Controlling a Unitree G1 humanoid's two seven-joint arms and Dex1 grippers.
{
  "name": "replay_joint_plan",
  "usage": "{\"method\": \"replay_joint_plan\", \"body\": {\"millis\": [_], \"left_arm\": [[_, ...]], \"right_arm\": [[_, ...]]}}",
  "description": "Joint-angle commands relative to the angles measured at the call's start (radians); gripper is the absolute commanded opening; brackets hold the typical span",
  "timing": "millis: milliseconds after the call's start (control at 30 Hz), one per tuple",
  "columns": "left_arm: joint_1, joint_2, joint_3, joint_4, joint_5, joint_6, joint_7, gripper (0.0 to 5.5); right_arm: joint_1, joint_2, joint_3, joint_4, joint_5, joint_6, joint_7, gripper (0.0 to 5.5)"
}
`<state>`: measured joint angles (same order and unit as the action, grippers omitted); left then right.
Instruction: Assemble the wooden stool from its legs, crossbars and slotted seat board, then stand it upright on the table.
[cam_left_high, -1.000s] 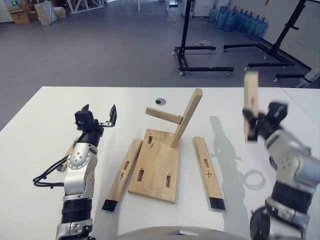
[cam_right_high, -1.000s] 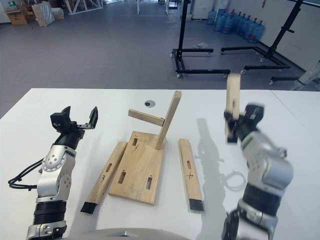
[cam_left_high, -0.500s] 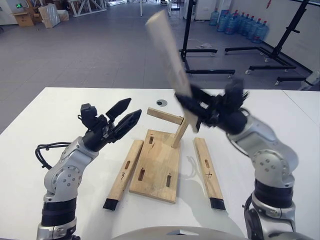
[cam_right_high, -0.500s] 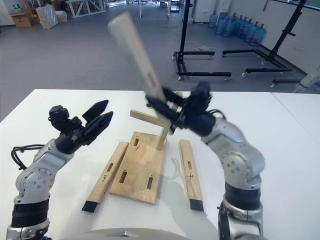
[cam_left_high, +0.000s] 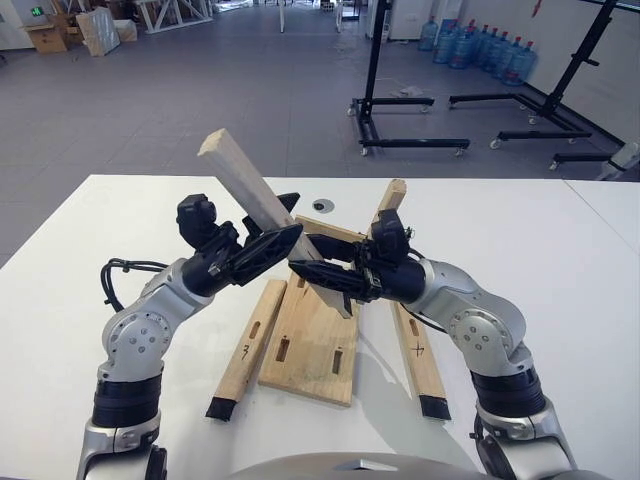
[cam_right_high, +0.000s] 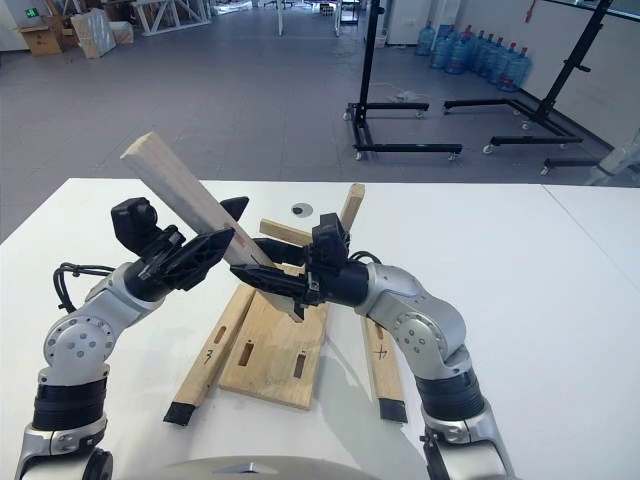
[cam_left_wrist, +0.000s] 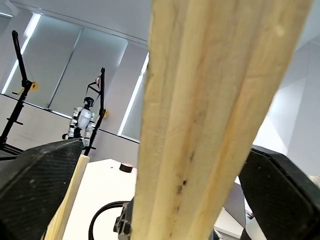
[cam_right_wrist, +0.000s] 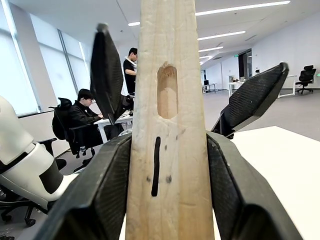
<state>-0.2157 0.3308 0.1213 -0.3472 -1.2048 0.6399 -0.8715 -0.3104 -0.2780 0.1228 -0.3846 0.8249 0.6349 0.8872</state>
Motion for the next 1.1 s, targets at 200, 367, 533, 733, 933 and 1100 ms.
{"method": "replay_joint_plan", "body": {"millis": [200,367,533,733,933,1100], "left_arm": [[-0.006,-0.002,0.021,-0.007,-0.018,-0.009,-0.013,3.82],[-0.008,0.004,0.014,0.019,0.022,-0.014,-0.013,3.14],[-0.007,0.015,0.009,0.032,0.044,-0.011,-0.039,2.39],[-0.021,0.01,0.023,0.029,0.038,-0.01,-0.039,2.12],[-0.026,0.013,0.033,0.049,0.052,-0.017,-0.042,2.12],[-0.04,0.021,0.041,0.089,0.074,-0.023,-0.051,2.06]], "right_arm": [[0.01,-0.037,0.001,-0.014,0.005,0.004,0.031,2.01],[0.02,-0.045,-0.016,-0.027,0.009,-0.018,0.028,2.01],[0.022,-0.043,-0.019,-0.032,0.014,-0.024,0.031,2.01],[0.026,-0.048,-0.005,-0.032,-0.005,-0.03,0.038,2.01],[0.037,-0.051,0.007,-0.022,-0.045,-0.073,0.041,2.01],[0.039,-0.07,0.02,0.007,-0.049,-0.023,0.017,2.7]]}}
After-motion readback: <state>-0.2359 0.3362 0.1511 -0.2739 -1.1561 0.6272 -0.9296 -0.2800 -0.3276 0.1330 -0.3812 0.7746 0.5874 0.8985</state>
